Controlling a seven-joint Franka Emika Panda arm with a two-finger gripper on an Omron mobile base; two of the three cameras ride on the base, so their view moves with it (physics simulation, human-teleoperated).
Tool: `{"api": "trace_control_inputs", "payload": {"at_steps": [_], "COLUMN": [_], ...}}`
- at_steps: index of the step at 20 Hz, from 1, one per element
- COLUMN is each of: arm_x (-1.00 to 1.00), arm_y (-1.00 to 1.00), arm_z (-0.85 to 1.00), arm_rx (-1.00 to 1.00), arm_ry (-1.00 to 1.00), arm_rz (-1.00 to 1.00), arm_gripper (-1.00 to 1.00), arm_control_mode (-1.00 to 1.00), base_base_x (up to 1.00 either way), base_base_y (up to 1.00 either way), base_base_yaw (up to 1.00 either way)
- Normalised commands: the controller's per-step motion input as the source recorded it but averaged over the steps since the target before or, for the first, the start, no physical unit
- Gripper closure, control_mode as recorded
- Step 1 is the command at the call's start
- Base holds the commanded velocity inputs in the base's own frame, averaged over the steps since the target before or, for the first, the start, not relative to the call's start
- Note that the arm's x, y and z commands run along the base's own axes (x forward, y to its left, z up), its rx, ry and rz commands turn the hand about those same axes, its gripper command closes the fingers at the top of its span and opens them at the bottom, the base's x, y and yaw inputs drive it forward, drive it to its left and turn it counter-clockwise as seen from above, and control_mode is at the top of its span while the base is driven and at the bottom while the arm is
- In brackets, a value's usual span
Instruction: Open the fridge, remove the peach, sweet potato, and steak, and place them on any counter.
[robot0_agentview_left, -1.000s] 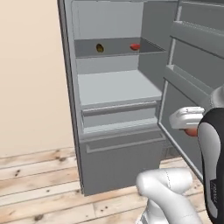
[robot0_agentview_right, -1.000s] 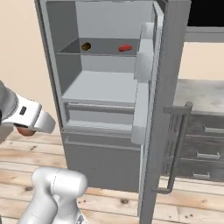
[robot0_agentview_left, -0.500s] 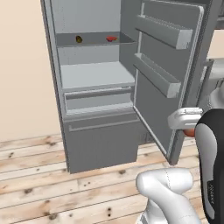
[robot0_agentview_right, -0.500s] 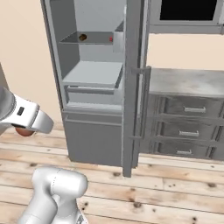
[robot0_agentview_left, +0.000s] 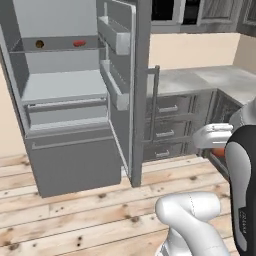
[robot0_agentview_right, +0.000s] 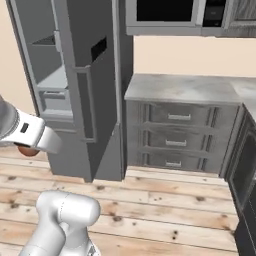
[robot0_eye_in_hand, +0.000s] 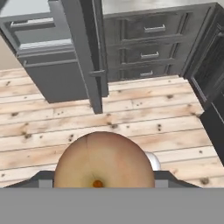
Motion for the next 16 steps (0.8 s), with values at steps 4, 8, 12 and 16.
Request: {"api": "trace_control_inputs", "payload": {"at_steps": [4, 8, 12, 16], "arm_x": [0.0, 0.0, 0.0, 0.0], "arm_y": [0.0, 0.0, 0.0, 0.0], "arm_z": [0.0, 0.0, 0.0, 0.0], "arm_rx": [0.0, 0.0, 0.0, 0.0], "arm_ry": [0.0, 0.0, 0.0, 0.0], "arm_rz": [0.0, 0.0, 0.0, 0.0], "arm_gripper": [1.0, 1.0, 1.0, 1.0], "arm_control_mode": [1.0, 1.0, 1.0, 1.0], "base_base_x": [0.44, 0.64, 1.0, 1.0], "base_base_y": [-1.0, -0.88, -0.43, -0.18], "base_base_yaw": [0.0, 0.0, 0.0, 0.0]}}
